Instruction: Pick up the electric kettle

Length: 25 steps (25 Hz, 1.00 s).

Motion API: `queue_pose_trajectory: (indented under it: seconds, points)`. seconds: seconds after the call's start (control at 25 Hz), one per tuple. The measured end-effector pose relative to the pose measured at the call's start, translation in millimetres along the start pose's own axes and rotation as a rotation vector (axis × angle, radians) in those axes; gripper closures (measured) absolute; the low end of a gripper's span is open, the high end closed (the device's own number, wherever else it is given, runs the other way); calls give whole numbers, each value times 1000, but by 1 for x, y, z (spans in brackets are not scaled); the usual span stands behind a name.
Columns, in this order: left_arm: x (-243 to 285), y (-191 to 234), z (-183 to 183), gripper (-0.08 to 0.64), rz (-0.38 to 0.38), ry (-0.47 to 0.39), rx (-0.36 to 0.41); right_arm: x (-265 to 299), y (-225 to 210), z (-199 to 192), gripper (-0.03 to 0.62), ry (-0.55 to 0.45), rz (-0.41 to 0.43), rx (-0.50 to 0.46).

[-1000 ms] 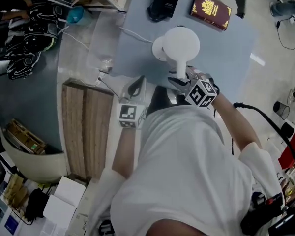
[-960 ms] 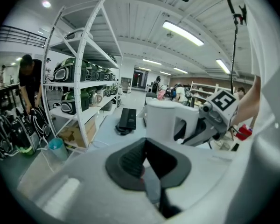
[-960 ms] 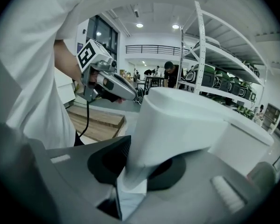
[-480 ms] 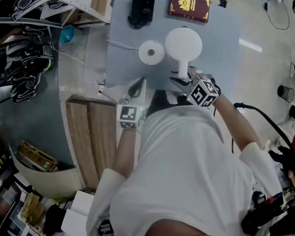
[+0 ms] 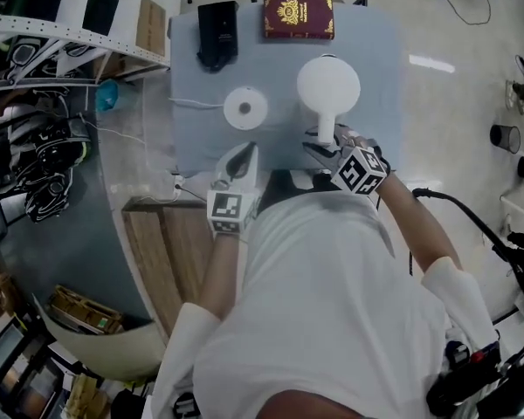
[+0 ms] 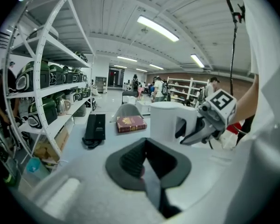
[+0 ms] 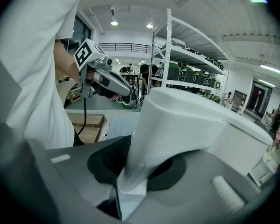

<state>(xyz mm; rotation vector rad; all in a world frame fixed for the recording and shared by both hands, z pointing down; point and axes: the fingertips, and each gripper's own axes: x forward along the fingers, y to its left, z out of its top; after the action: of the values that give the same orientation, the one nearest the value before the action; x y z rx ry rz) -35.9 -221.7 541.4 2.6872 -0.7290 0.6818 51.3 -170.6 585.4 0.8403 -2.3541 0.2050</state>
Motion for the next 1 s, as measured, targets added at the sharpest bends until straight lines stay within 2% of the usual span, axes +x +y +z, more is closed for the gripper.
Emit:
queue_pose_trajectory:
  seconds: [0.32, 0.56, 1.0]
  points:
    - [26, -20, 13, 557, -72, 14, 42, -26, -15, -25, 494, 10, -92, 73]
    - [43, -27, 22, 557, -99, 9, 58, -33, -33, -40, 494, 12, -137, 105]
    - [58, -17, 33, 557, -135, 31, 76, -32, -65, -39, 494, 17, -180, 124]
